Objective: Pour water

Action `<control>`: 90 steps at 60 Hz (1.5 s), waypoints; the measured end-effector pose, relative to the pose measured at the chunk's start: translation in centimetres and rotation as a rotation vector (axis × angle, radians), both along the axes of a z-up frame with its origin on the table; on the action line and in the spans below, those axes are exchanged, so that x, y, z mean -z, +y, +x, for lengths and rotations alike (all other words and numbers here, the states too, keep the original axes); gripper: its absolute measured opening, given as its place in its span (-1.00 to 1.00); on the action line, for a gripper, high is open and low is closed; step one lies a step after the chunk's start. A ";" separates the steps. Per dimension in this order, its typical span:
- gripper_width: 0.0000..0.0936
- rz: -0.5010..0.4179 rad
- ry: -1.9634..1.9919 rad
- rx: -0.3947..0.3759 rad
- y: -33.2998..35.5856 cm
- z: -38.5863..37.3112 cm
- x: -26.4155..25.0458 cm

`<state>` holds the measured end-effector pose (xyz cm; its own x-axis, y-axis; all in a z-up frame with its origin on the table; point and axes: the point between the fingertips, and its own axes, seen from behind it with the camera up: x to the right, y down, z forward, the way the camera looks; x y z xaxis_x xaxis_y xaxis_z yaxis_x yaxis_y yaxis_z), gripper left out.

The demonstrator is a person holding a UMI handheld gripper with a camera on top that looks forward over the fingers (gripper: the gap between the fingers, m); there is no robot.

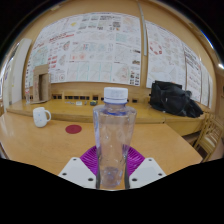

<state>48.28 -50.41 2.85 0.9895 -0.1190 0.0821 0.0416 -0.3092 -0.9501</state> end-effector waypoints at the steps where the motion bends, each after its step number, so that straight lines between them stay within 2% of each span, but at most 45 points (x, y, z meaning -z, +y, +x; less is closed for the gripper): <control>1: -0.32 -0.001 -0.003 0.002 -0.1 0.1 -0.1; 9: -0.32 -0.006 -0.049 0.033 -0.2 0.2 -1.9; 17: -0.32 -0.004 -0.161 0.107 1.1 0.3 -5.9; 27: -0.32 0.027 -0.441 0.213 4.5 -0.4 -15.4; 38: -0.32 0.039 -0.906 0.248 11.4 -5.3 -26.0; 45: -0.32 0.046 -1.239 0.187 16.6 -11.4 -29.6; 52: -0.32 0.012 -1.594 0.063 21.6 -18.8 -28.8; 58: -0.32 0.007 -1.892 -0.093 25.0 -24.6 -25.5; 67: -0.32 -0.127 -2.190 -0.285 28.1 -28.2 -17.9; 71: -0.32 -0.113 -2.287 -0.362 28.9 -29.3 -15.4; 80: -0.32 -0.194 -2.286 -0.386 29.6 -30.3 -13.4; 86: -0.32 -0.182 -2.246 -0.396 29.5 -30.1 -13.1; 90: -0.32 -0.142 -2.184 -0.394 29.1 -30.5 -13.9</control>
